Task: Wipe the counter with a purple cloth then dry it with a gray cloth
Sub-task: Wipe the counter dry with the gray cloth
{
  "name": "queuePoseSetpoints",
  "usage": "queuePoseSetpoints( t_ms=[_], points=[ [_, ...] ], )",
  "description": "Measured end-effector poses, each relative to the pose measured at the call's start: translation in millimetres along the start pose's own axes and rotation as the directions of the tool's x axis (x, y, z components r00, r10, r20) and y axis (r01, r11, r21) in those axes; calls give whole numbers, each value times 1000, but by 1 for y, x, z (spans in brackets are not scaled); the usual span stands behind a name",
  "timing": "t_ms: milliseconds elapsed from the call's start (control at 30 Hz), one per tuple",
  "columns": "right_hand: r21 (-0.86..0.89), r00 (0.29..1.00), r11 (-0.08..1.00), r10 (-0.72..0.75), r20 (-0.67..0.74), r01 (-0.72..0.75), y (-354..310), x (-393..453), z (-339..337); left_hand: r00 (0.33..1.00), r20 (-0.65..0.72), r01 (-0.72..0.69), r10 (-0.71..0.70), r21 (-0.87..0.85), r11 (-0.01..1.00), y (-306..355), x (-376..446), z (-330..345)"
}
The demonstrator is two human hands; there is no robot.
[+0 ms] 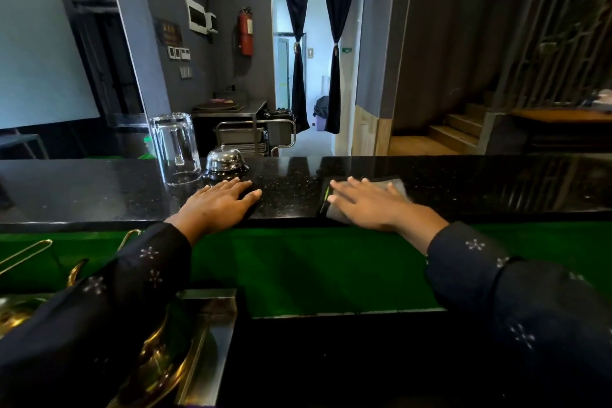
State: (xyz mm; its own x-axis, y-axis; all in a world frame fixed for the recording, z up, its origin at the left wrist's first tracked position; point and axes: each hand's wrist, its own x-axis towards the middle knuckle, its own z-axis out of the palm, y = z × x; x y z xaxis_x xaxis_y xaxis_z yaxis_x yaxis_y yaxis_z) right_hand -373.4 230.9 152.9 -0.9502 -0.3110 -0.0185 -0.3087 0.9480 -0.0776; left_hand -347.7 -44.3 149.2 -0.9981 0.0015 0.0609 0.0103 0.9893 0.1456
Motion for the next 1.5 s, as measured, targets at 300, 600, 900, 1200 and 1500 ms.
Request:
queuePoseSetpoints(
  t_ms=[300,600,900,1200,1500],
  points=[
    [43,997,998,-48,56,46,20,-21,-4,994,-91,-39,61,225,973,52,6,-27],
    [48,994,999,-27,106,22,32,35,-12,996,66,59,-60,8,998,66,45,12],
    [4,970,976,-218,111,219,7,171,-16,996,84,33,-33,-1,999,58,48,10],
    [16,968,970,242,58,-244,207,172,-21,997,59,49,-50,7,999,62,48,13],
    [16,981,983,-184,57,183,7,103,-13,996,67,65,-65,10,998,64,49,11]
  ],
)
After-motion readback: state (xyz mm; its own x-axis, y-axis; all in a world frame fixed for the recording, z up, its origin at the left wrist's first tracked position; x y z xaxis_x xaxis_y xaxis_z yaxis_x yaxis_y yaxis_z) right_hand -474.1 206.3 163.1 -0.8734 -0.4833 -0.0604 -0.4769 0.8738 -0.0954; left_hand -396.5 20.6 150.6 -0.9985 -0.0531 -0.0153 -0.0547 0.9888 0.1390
